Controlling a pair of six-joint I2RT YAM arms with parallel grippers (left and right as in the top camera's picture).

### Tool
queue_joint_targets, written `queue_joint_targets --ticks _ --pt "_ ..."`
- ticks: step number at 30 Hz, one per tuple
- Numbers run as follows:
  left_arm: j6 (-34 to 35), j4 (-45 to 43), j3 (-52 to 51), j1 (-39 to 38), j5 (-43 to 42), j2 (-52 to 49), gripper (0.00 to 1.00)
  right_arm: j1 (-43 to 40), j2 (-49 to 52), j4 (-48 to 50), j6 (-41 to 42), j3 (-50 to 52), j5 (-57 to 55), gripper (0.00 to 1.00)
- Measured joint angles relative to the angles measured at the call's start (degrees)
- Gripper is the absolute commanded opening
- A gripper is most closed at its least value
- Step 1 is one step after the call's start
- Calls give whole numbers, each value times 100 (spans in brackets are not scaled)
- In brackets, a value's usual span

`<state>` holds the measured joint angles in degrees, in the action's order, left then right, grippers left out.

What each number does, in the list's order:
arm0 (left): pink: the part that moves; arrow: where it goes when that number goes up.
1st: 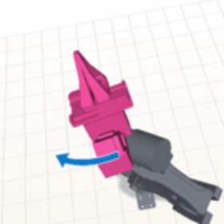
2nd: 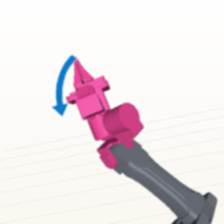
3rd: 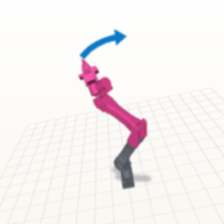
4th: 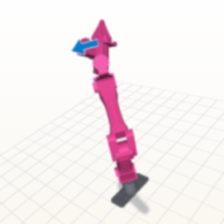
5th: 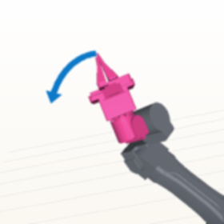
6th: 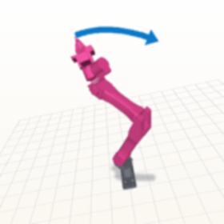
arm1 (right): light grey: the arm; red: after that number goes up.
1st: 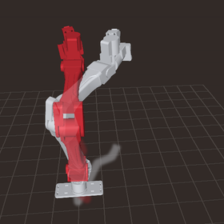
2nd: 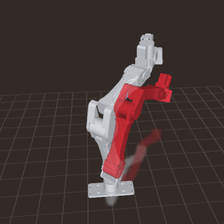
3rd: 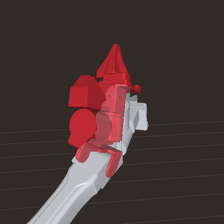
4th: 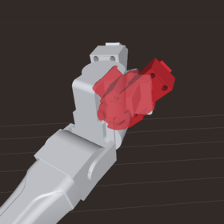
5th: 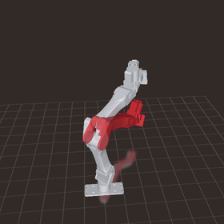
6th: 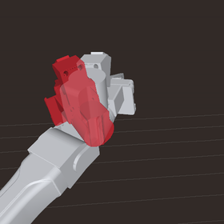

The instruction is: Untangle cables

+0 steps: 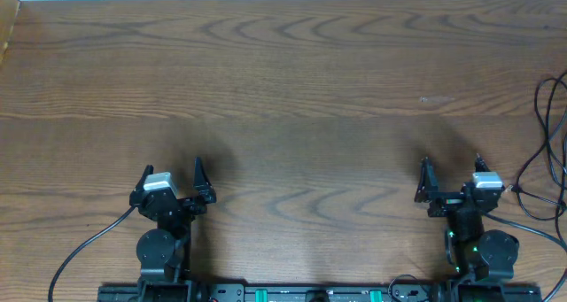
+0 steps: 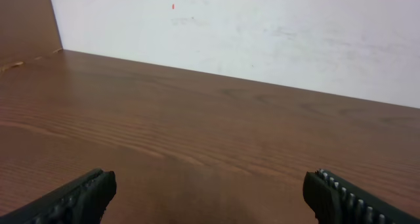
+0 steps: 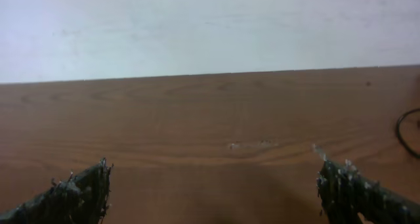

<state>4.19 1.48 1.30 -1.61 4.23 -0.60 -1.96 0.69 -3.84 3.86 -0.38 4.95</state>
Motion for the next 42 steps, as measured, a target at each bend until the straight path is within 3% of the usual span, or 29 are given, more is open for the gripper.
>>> queue_joint_targets --ticks 11,42 --pt "0 0 0 0 0 0 96 87 0 2 -654 0 -70 99" --pt "0 0 0 0 0 0 96 87 0 2 -732 0 -74 99"
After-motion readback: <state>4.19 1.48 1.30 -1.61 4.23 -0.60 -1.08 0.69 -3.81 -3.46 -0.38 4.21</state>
